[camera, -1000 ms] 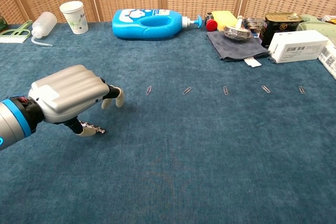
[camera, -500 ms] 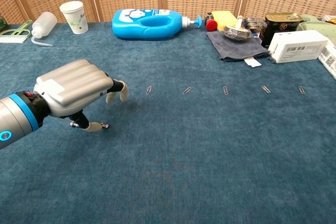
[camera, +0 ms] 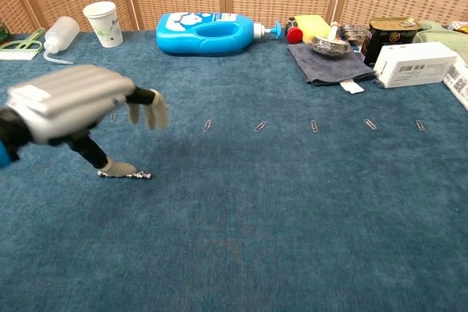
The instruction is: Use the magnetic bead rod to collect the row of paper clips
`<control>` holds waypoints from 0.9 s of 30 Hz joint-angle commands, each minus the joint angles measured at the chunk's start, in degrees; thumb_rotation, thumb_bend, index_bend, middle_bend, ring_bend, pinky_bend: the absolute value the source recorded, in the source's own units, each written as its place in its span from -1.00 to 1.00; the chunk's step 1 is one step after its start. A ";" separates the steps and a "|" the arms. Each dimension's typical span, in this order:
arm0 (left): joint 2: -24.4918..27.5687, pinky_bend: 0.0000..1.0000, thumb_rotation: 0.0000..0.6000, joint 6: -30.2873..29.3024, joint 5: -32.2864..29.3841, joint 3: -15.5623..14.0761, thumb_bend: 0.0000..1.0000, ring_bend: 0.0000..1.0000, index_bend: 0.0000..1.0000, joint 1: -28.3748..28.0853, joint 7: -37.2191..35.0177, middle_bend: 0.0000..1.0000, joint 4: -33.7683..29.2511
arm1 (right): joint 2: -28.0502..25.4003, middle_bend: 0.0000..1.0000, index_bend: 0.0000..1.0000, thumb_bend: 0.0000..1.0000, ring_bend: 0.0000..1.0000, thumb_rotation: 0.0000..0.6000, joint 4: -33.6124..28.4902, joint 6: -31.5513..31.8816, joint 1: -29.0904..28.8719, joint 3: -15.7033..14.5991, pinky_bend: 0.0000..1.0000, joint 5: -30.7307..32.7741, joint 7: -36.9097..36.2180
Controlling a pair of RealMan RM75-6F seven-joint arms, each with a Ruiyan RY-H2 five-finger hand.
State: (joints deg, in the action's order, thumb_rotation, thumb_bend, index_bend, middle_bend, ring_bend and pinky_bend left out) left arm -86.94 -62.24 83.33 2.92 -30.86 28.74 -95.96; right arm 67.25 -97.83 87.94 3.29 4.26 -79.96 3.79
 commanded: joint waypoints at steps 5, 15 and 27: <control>6.16 0.08 0.99 0.79 -3.64 0.38 -0.50 0.09 -0.04 0.54 -2.10 0.03 -5.33 | 0.03 -0.65 -0.63 -0.21 -0.83 1.00 -0.05 -0.24 -0.20 -0.04 -0.29 -0.14 0.03; 6.98 0.84 0.96 -1.83 -3.36 -0.22 -0.50 0.68 -0.25 1.25 1.27 0.58 -4.61 | -0.09 -0.65 -0.63 -0.21 -0.83 1.00 0.05 -1.16 -0.92 0.00 -0.28 -0.46 -0.05; 7.11 1.00 0.94 -1.92 -4.10 -1.27 -0.50 1.00 -0.06 1.27 6.60 1.00 -2.99 | -0.30 -0.65 -0.63 -0.21 -0.82 1.00 0.46 -1.74 -1.15 -0.20 -0.24 -0.42 -1.01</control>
State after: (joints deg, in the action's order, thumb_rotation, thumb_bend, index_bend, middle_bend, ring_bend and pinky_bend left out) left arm -79.73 -64.51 79.58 1.81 -29.50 35.09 -98.97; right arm 66.94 -97.40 86.20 2.13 4.07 -80.40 2.81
